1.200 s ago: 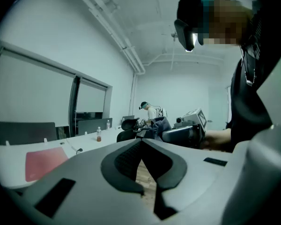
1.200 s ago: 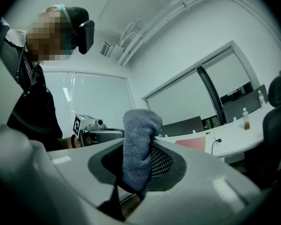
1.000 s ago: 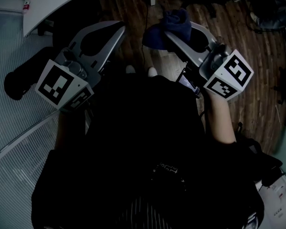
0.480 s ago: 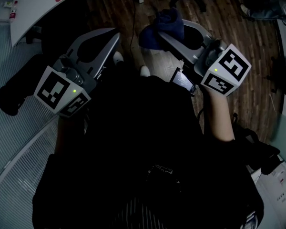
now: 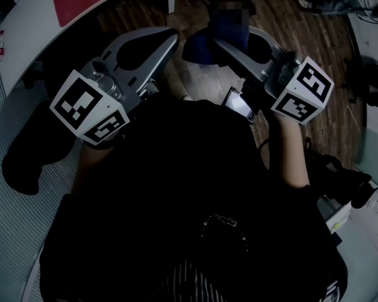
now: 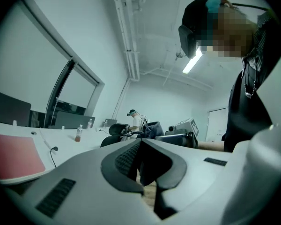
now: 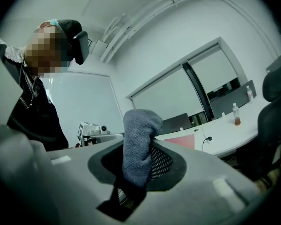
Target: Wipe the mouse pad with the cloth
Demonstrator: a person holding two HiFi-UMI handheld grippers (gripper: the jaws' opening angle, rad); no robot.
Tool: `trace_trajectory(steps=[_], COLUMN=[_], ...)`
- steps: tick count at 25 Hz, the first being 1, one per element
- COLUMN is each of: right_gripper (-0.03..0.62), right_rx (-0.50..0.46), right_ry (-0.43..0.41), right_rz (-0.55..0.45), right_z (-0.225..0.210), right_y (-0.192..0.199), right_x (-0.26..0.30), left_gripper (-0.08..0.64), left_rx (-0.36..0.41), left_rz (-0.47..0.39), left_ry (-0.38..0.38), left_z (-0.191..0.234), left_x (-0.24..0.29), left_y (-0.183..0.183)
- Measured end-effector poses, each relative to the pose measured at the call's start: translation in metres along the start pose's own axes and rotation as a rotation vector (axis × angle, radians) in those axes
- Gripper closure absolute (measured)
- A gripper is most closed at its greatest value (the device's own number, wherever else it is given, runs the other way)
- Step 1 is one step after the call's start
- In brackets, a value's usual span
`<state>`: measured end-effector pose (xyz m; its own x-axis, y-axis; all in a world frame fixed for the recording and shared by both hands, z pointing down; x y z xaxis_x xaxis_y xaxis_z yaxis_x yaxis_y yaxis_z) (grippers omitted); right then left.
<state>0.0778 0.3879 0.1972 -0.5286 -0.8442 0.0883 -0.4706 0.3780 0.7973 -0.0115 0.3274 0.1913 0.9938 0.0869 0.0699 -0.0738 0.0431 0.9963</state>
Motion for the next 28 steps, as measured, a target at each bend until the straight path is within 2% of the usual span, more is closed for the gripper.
trace_trajectory(steps=[2,5,8,10,15,20,28], right_gripper=[0.494,0.492,0.492,0.492,0.492,0.491,0.491], right_rx=[-0.002,-0.013,-0.011,-0.009,-0.022,-0.033,-0.03], right_ry=[0.018,0.037,0.053,0.053,0.025,-0.006,-0.057], right_rz=[-0.019,-0.027,-0.021,-0.013,0.043,0.094,0.151], right_z=[0.0,-0.003,-0.009,-0.01,-0.004,-0.004,-0.021], right_y=[-0.007,-0.016,-0.019,-0.019,-0.016,-0.017,-0.022], right_x=[0.015,0.065,0.117,0.126,0.144,0.204,0.246], left_gripper=[0.56,0.56,0.56,0.56,0.56,0.56,0.56], left_rx=[0.018,0.02,0.014,0.013,0.0,-0.033,-0.072], left_rz=[0.0,0.005,0.001,0.002,-0.003,-0.002,-0.002], left_ry=[0.028,0.059,0.067,0.059,0.016,-0.057,-0.168], left_z=[0.011,0.057,0.105,0.114,0.119,0.16,0.193], left_x=[-0.002,-0.021,-0.046,-0.052,-0.065,-0.107,-0.131], left_y=[-0.004,0.001,0.01,0.012,0.013,0.029,0.039])
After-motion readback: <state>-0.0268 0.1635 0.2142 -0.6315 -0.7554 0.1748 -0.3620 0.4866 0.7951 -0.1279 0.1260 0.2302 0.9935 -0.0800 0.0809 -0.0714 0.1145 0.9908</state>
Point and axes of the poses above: the fingertips, and each gripper's own axes: x forward along the fingers, z to its left, y out of its underside, the point moved 3 cm from there along -x, backward along the fingers, and after that the axes turned 14 degrees about x, right-handed, at the moved point
